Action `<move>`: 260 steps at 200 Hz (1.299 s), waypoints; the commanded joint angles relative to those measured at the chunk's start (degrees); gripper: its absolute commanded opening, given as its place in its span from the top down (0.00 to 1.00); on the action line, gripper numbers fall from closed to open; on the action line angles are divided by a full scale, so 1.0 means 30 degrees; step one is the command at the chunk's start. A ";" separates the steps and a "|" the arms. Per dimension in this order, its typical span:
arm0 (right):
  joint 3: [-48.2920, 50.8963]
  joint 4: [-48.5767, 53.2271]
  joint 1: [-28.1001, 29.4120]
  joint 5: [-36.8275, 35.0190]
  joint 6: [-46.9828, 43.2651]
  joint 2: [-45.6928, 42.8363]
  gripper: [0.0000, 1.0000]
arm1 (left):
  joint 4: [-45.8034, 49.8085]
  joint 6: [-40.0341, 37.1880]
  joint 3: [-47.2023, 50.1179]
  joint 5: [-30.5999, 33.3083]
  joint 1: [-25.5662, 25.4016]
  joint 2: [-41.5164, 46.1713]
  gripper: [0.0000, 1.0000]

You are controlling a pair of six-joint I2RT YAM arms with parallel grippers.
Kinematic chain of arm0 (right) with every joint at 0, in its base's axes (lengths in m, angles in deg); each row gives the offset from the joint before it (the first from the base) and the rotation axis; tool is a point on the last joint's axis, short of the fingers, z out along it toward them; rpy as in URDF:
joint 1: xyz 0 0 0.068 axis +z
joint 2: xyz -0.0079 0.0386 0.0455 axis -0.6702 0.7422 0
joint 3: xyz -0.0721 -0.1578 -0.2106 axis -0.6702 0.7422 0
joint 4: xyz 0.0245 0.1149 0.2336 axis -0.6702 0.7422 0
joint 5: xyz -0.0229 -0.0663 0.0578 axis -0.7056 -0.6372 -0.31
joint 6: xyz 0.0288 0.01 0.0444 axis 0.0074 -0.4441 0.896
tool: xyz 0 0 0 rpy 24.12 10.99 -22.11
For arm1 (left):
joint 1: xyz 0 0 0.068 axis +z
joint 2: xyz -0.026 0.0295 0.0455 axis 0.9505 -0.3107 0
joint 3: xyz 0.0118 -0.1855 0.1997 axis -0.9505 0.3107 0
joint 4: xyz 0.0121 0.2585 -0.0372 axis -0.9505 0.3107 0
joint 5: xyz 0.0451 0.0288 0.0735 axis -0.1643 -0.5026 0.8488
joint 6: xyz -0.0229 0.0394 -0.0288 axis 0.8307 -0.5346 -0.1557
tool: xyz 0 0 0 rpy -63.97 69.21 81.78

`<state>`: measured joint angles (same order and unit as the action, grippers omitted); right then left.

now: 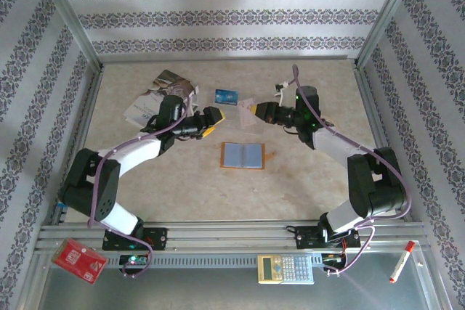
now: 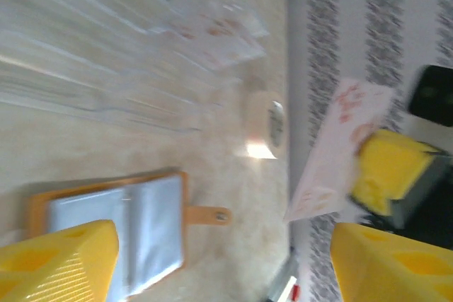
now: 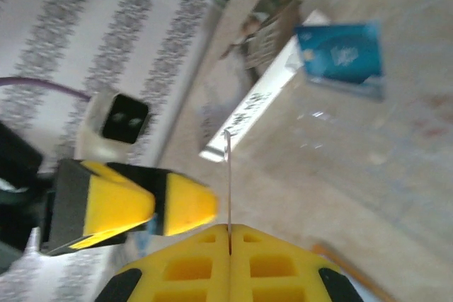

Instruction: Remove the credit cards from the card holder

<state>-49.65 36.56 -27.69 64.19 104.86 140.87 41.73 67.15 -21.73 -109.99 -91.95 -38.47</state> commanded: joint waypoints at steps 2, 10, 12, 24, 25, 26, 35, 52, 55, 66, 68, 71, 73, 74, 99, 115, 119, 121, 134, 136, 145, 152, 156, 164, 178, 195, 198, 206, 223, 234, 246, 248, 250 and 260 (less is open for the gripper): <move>-0.2385 0.7613 0.0094 -0.3597 -0.7952 -0.0074 1.00 | 0.6877 -0.4838 -0.1000 0.3416 0.0299 0.0744 0.18; -0.3200 0.8866 0.0169 -0.4492 -0.9252 0.0097 1.00 | 0.7891 -0.5445 -0.1277 0.4122 0.0332 0.0843 0.17; -0.3413 0.9152 0.0157 -0.4696 -0.9533 0.0153 1.00 | 0.8090 -0.5572 -0.1344 0.4225 0.0365 0.0865 0.17; -0.4758 1.0788 0.0208 -0.5687 -1.1123 0.0372 1.00 | 0.8919 -0.6171 -0.1681 0.4718 0.0357 0.0954 0.16; -0.4853 1.0906 0.0210 -0.5728 -1.1249 0.0394 1.00 | 0.8962 -0.6195 -0.1709 0.4738 0.0357 0.0962 0.16; -0.4931 1.1024 0.0226 -0.5778 -1.1400 0.0405 1.00 | 0.9013 -0.6251 -0.1738 0.4777 0.0371 0.0966 0.16; -0.5640 1.1978 0.0340 -0.6231 -1.2679 0.0499 1.00 | 0.9449 -0.6547 -0.1985 0.5028 0.0402 0.0999 0.15; -0.6877 1.3205 0.0603 -0.6738 -1.4941 0.0782 1.00 | 1.0074 -0.7011 -0.2445 0.5450 0.0415 0.1024 0.10; -0.7065 1.3466 0.0671 -0.6612 -1.5658 0.0842 1.00 | 1.0150 -0.7084 -0.2503 0.5507 0.0415 0.1028 0.09; -0.7473 1.4067 0.1060 -0.6996 -1.7832 0.0935 1.00 | 1.0455 -0.7342 -0.2762 0.5718 0.0453 0.0999 0.01; -0.7506 1.4144 0.1135 -0.7072 -1.8233 0.0941 1.00 | 1.0503 -0.7379 -0.2792 0.5759 0.0454 0.0999 0.00; -0.7594 1.4279 0.1236 -0.7236 -1.8754 0.0983 1.00 | 1.0558 -0.7452 -0.2854 0.5765 0.0464 0.0988 0.00; -0.7669 1.4365 0.1296 -0.7345 -1.9152 0.0997 1.00 | 1.0617 -0.7495 -0.2881 0.5793 0.0471 0.0996 0.00; -0.7701 1.4409 0.1325 -0.7436 -1.9321 0.1014 1.00 | 1.0631 -0.7516 -0.2895 0.5803 0.0487 0.0998 0.00; -0.9710 1.6430 0.1618 -0.9106 -2.1869 0.2114 1.00 | 1.1110 -0.7769 -0.3143 0.6021 0.0537 0.1015 0.00; -1.0693 1.7275 0.1748 -0.9556 -2.3528 0.2813 1.00 | 1.1144 -0.7744 -0.3077 0.6018 0.0585 0.1166 0.00; -1.0869 1.7389 0.1804 -0.9667 -2.3919 0.2962 1.00 | 1.1144 -0.7716 -0.3055 0.6012 0.0592 0.1200 0.00; -1.0956 1.7435 0.1819 -0.9703 -2.4113 0.3029 1.00 | 1.1144 -0.7700 -0.3034 0.6016 0.0591 0.1218 0.00; -1.1631 1.7876 0.1909 -0.9736 -2.5249 0.3570 1.00 | 1.1144 -0.7605 -0.2953 0.5907 0.0646 0.1287 0.00; -1.1725 1.7953 0.1933 -0.9705 -2.5412 0.3658 1.00 | 1.1144 -0.7584 -0.2950 0.5902 0.0627 0.1291 0.00; -1.2145 1.8228 0.1985 -0.9559 -2.6115 0.3981 1.00 | 1.1115 -0.7488 -0.2902 0.5801 0.0625 0.1315 0.00; -1.2468 1.8372 0.2025 -0.9518 -2.6570 0.4276 1.00 | 1.1086 -0.7382 -0.2872 0.5707 0.0659 0.1298 0.00; -1.2595 1.8364 0.2050 -0.9520 -2.6733 0.4407 1.00 | 1.1043 -0.7323 -0.2841 0.5670 0.0672 0.1292 0.00; -1.2899 1.8401 0.2036 -0.9520 -2.7170 0.4717 1.00 | 1.0956 -0.7206 -0.2785 0.5581 0.0674 0.1290 0.00; -1.3623 1.8814 0.2061 -0.9476 -2.7776 0.5360 1.00 | 1.0809 -0.7048 -0.2733 0.5417 0.0671 0.1234 0.00; -1.4406 1.9333 0.2062 -0.9518 -2.8391 0.6149 1.00 | 1.0734 -0.6901 -0.2678 0.5284 0.0708 0.1189 0.00; -1.4485 1.9344 0.2058 -0.9560 -2.8483 0.6263 1.00 | 1.0734 -0.6891 -0.2701 0.5248 0.0697 0.1187 0.00; -1.4648 1.9345 0.2086 -0.9661 -2.8661 0.6490 1.00 | 1.0705 -0.6864 -0.2693 0.5202 0.0682 0.1161 0.00; -1.5057 1.9399 0.2113 -0.9784 -2.9014 0.7053 1.00 | 1.0676 -0.6784 -0.2674 0.5105 0.0728 0.1134 0.00; -1.5306 1.9463 0.2171 -0.9809 -2.9244 0.7322 1.00 | 1.0661 -0.6764 -0.2648 0.5071 0.0711 0.1116 0.00; -1.5534 1.9463 0.2237 -0.9943 -2.9497 0.7625 1.00 | 1.0595 -0.6718 -0.2630 0.4982 0.0721 0.1078 0.00; -1.5571 1.9463 0.2249 -0.9955 -2.9528 0.7682 1.00 | 1.0589 -0.6696 -0.2598 0.4989 0.0718 0.1085 0.00; -1.5618 1.9463 0.2259 -0.9958 -2.9558 0.7710 1.00 | 1.0566 -0.6690 -0.2612 0.4984 0.0725 0.1086 0.00; -1.5855 1.9491 0.2277 -0.9961 -2.9674 0.7948 1.00 | 1.0486 -0.6641 -0.2534 0.4921 0.0710 0.1072 0.00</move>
<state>-94.39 93.30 -21.81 34.90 18.88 163.10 73.07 46.54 -29.89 -94.04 -90.53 -36.07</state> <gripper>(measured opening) 0.064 0.997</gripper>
